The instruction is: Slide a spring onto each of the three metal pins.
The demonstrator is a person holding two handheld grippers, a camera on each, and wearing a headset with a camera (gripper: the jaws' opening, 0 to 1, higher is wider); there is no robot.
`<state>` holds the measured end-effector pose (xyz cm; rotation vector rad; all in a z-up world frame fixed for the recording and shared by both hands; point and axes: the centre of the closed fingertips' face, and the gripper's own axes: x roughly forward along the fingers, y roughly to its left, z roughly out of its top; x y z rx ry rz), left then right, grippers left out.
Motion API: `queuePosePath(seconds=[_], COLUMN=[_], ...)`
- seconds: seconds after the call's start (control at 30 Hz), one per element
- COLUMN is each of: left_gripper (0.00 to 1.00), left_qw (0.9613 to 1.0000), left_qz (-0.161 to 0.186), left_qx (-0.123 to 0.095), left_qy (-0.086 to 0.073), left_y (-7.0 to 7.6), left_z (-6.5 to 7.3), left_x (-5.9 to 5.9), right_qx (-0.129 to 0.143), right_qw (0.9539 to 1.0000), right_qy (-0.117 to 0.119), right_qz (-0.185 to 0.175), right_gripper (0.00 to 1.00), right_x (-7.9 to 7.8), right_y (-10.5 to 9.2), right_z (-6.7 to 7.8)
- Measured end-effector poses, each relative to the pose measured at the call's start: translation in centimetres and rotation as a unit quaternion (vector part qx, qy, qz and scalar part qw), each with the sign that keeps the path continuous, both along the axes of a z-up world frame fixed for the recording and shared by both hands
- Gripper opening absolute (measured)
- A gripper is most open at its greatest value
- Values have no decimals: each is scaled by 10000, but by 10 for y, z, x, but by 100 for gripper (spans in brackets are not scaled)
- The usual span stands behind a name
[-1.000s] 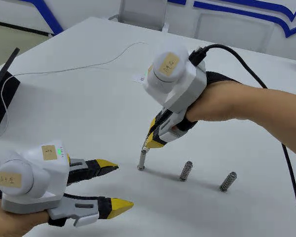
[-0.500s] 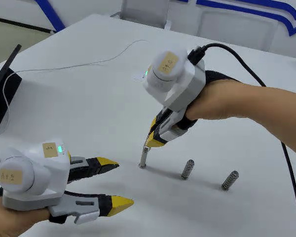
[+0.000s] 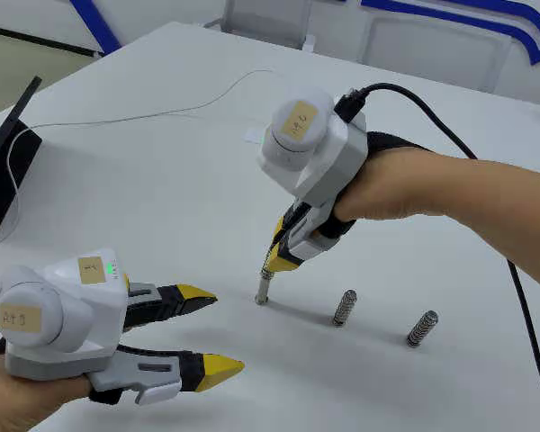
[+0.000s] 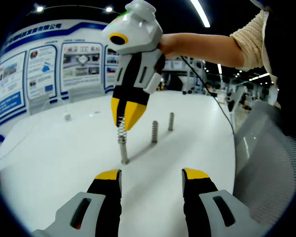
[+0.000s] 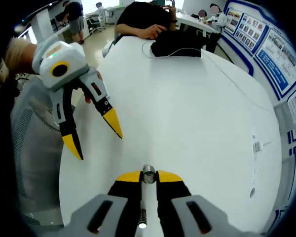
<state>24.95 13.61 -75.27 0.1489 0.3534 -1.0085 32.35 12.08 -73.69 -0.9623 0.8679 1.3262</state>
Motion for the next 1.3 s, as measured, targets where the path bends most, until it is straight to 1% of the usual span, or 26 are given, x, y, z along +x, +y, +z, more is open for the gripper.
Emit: queuePosePath(seconds=[0.23,0.6,1.3], left_gripper=[50,50,50], left_qw=[10000,10000,10000], left_qz=[3,3,-20], left_qx=[-12,-34,-17], left_qy=[21,35,68], left_y=[0,0,-1], left_z=[-1,-1,-2], left_x=[1,2,1], right_qx=[-91,-193,-249], right_qw=[9999,9996,9992], right_qy=[108,176,262], right_qz=[-34,-57,-163], right_gripper=[12,12,12], right_x=[1,0,-3], right_y=[1,1,-1], right_z=[-9,-19,-36])
